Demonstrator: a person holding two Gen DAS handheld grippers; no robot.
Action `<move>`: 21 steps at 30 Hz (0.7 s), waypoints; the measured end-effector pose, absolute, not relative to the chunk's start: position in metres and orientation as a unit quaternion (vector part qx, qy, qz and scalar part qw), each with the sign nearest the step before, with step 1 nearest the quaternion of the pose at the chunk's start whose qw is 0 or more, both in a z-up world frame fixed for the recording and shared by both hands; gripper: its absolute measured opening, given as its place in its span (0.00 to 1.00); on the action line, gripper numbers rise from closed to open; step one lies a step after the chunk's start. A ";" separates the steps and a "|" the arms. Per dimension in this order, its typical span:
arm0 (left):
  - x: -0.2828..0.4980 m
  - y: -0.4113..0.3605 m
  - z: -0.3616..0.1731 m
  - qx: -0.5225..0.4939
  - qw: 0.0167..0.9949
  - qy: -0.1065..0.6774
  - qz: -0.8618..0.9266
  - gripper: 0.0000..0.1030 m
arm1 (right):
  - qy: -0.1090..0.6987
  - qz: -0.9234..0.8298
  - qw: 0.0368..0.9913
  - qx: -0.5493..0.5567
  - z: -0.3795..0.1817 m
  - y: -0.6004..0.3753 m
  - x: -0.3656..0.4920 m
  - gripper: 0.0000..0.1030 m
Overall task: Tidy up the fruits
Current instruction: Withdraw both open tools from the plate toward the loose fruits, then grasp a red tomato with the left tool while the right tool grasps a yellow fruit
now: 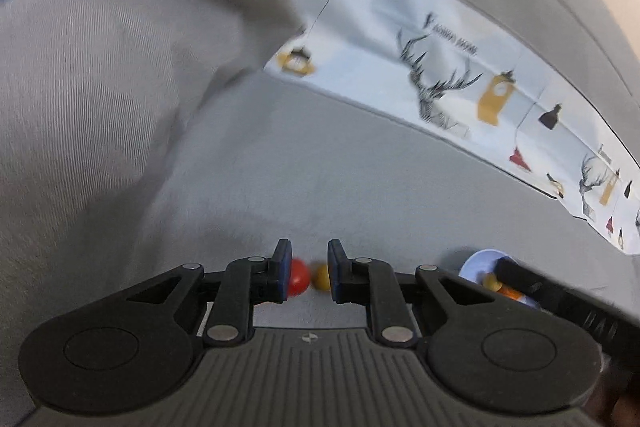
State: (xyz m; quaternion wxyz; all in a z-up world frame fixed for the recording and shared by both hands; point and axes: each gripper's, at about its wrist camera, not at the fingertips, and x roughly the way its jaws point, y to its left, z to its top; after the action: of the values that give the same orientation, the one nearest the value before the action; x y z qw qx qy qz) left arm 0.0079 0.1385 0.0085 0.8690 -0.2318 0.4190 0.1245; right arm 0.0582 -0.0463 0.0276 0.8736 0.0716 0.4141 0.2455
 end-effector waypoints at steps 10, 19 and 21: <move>0.005 0.168 -0.003 -0.283 0.847 0.420 0.159 0.22 | 0.494 0.258 0.827 0.080 -0.010 0.021 0.085 0.27; 0.009 0.178 -0.009 -0.303 0.840 0.426 0.147 0.24 | 0.512 0.265 0.817 0.032 -0.033 0.054 0.096 0.27; 0.011 0.177 -0.012 -0.307 0.836 0.432 0.141 0.24 | 0.511 0.267 0.817 0.025 -0.034 0.057 0.096 0.30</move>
State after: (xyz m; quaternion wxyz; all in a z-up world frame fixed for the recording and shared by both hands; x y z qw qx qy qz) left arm 0.0113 0.1770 -0.0121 0.8364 -0.3071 0.4316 0.1405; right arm 0.0959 0.0567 -0.0344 0.8167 0.0251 0.5110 0.2670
